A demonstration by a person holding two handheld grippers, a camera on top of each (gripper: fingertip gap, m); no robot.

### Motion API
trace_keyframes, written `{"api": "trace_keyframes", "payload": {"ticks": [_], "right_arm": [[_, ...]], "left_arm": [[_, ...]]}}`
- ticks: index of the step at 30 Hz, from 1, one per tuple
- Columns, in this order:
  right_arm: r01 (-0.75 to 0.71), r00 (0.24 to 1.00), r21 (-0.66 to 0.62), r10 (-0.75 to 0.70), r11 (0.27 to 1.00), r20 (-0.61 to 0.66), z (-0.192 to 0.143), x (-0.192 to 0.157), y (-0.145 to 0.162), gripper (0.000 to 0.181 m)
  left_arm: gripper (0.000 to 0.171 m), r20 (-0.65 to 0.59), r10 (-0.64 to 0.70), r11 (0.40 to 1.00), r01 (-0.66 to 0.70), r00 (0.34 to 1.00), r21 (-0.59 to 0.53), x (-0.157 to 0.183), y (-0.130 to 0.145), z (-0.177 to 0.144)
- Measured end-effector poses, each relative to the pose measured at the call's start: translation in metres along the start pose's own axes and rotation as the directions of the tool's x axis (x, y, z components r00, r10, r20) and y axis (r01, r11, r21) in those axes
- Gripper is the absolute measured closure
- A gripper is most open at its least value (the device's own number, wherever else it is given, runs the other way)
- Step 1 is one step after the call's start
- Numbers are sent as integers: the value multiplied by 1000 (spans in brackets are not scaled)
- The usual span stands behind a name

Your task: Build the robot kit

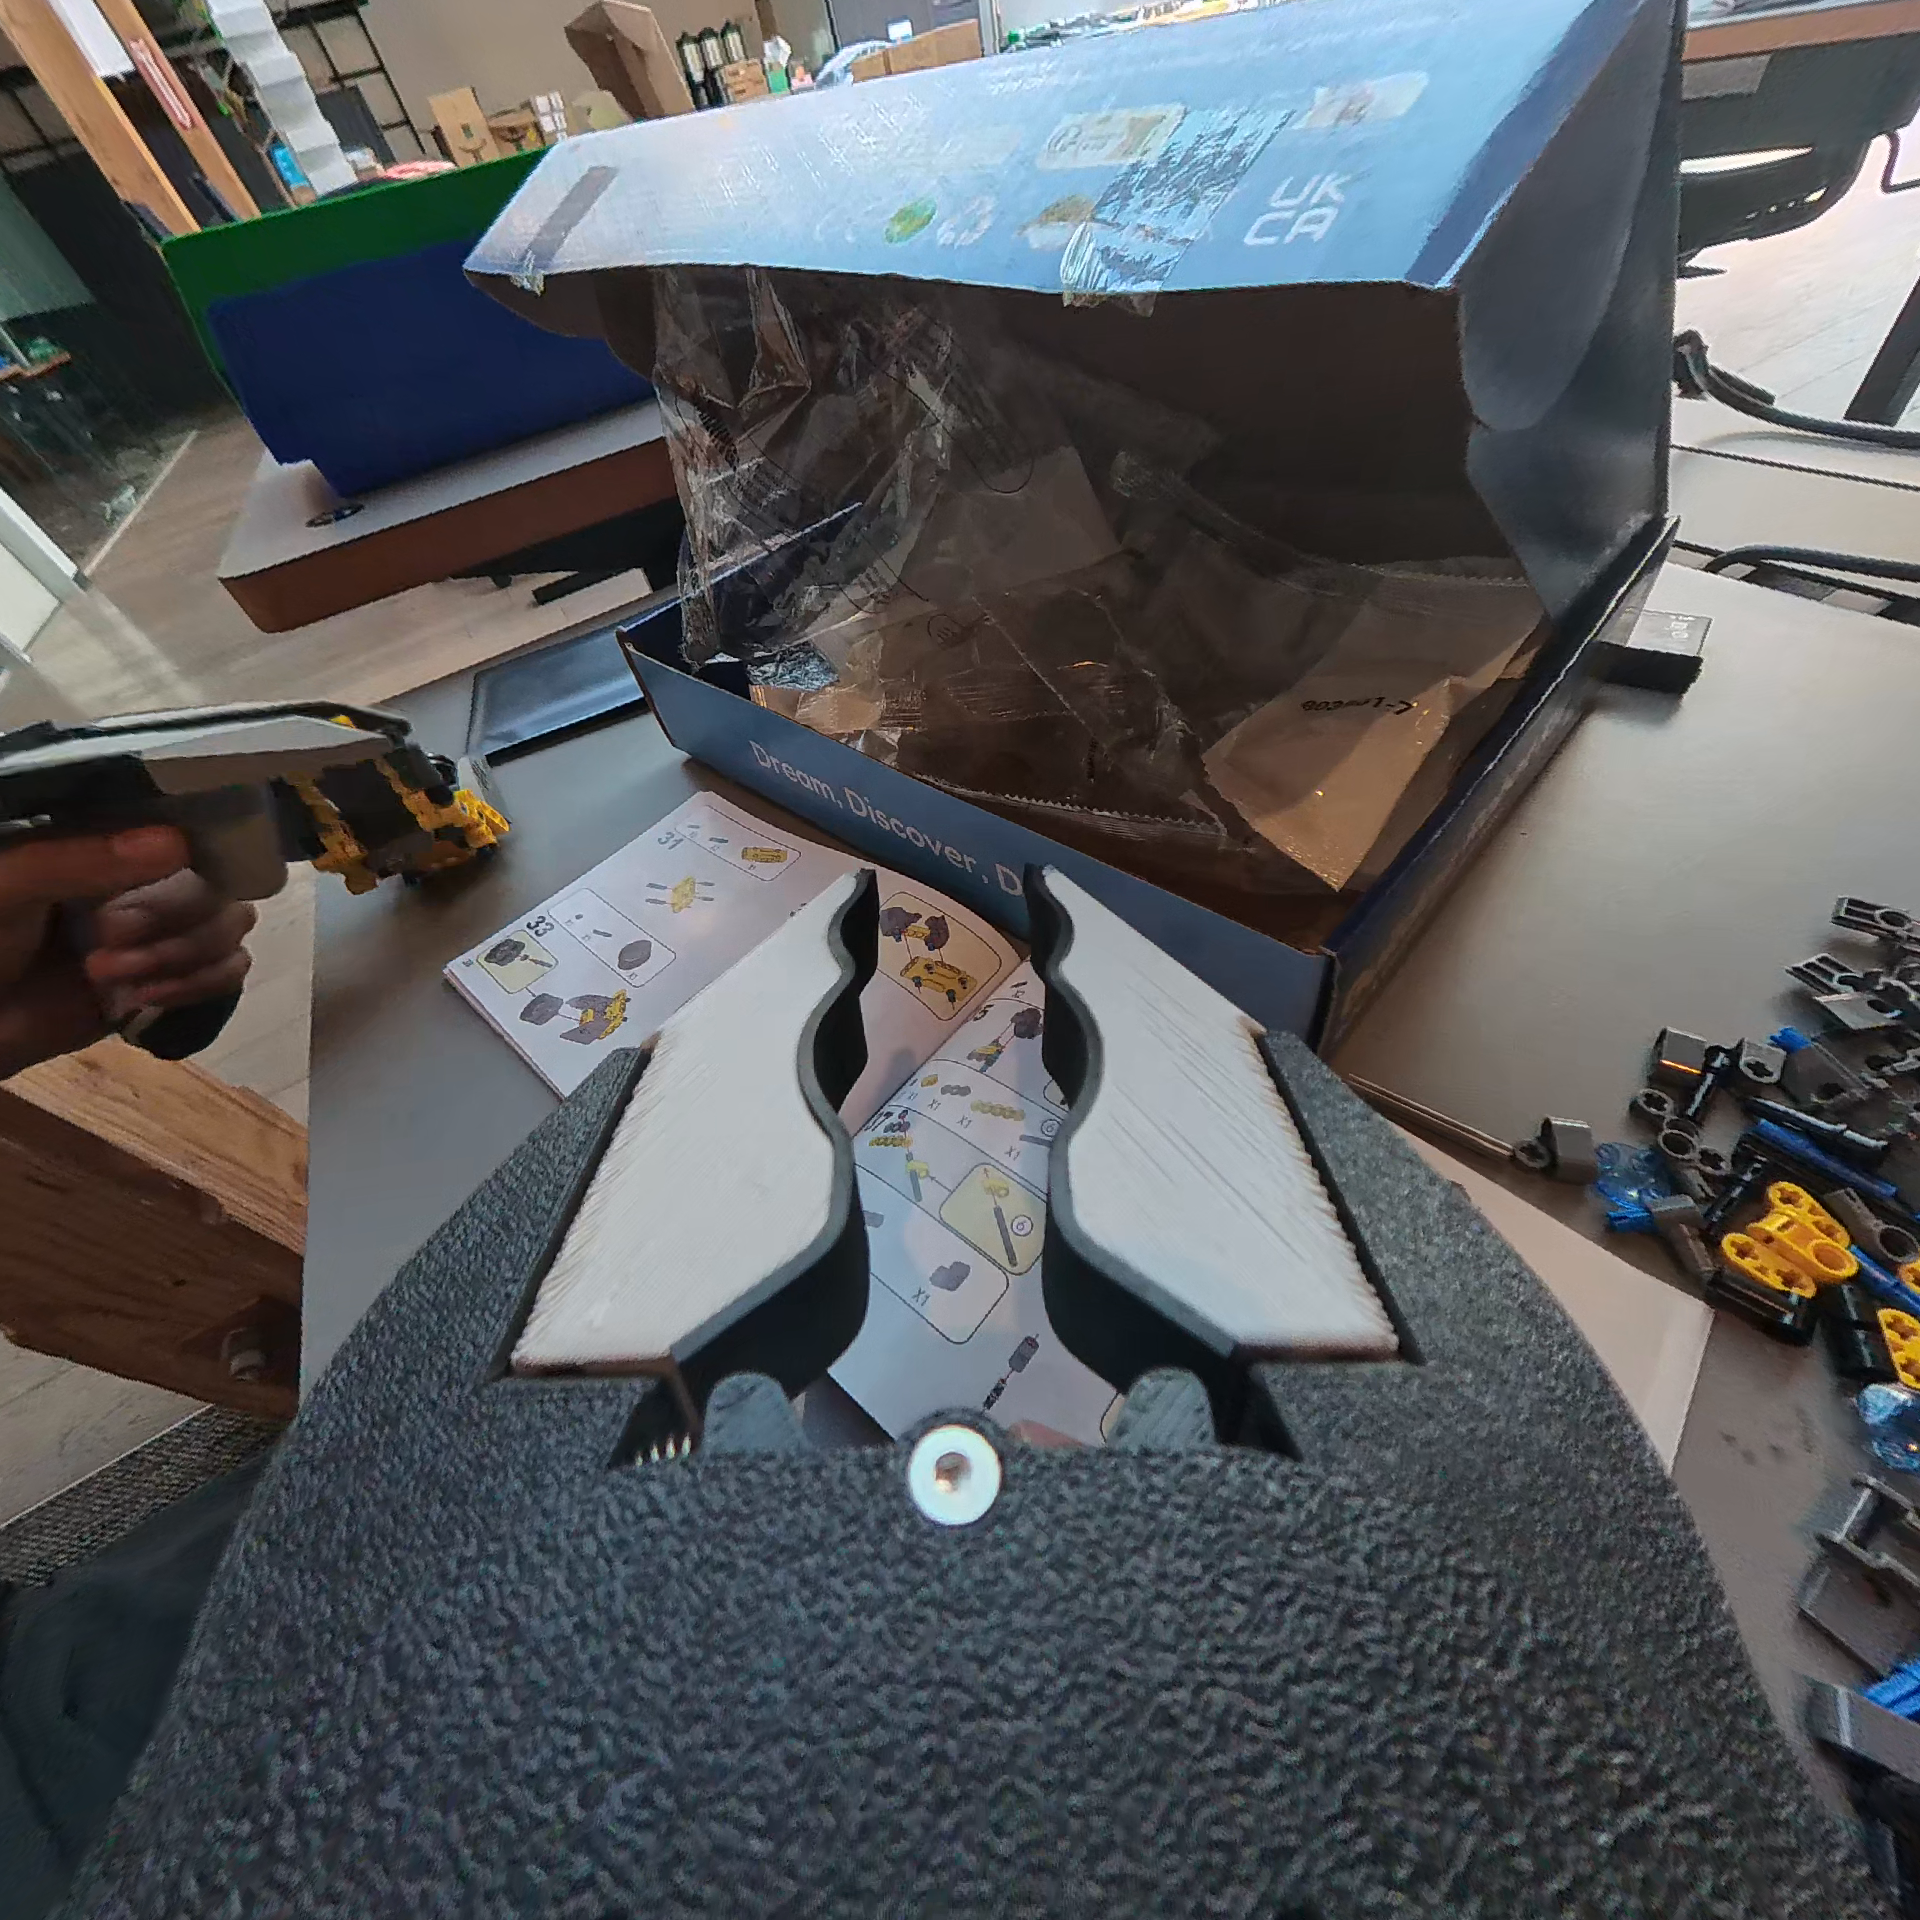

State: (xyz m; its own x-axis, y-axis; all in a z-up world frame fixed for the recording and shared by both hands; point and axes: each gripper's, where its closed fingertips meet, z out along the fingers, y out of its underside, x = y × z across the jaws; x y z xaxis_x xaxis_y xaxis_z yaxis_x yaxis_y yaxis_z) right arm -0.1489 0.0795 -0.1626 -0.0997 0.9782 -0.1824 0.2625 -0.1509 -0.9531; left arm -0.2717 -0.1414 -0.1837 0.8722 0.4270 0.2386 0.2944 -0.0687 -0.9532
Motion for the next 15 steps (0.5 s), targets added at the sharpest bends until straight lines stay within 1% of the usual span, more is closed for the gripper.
{"api": "trace_keyframes", "payload": {"ticks": [1, 2, 4, 5, 7, 9, 13, 14, 15], "right_arm": [[0, 1000, -2, 0, 1000, 0, 0, 0, 0, 153], [1, 1000, -4, -1, 1000, -1, 1, 0, 1, 153], [3, 1000, -5, -3, 1000, -2, 1, 0, 1, 153], [4, 1000, -7, -4, 1000, -2, 1, 0, 1, 153], [5, 1000, -13, -5, 1000, -1, 2, -1, 3, 153], [9, 1000, -19, -9, 1000, -1, 3, -1, 4, 153], [15, 1000, -28, -15, 999, -1, 5, -2, 6, 153], [16, 1000, -29, -16, 999, -2, 5, -2, 6, 153], [16, 1000, -28, -16, 999, -2, 5, -2, 6, 153]], "left_arm": [[162, 16, 15, 1000, -15, 1000, 2, -2, 1, 1], [159, 28, 24, 1000, -24, 999, 0, -3, 2, 1], [140, 19, 10, 1000, -9, 1000, -22, -1, 7, 3], [139, 13, -2, 999, 2, 1000, -32, 0, 9, 3], [143, 11, 7, 1000, -6, 1000, -25, 1, 10, 2], [139, 36, 27, 1000, -26, 999, -16, -1, 10, 0], [136, 50, 71, 997, -69, 996, -44, -3, 13, 0], [138, 55, 77, 996, -75, 996, -38, -4, 11, -1], [144, 51, 79, 996, -78, 996, -32, -3, 9, -2]]}}
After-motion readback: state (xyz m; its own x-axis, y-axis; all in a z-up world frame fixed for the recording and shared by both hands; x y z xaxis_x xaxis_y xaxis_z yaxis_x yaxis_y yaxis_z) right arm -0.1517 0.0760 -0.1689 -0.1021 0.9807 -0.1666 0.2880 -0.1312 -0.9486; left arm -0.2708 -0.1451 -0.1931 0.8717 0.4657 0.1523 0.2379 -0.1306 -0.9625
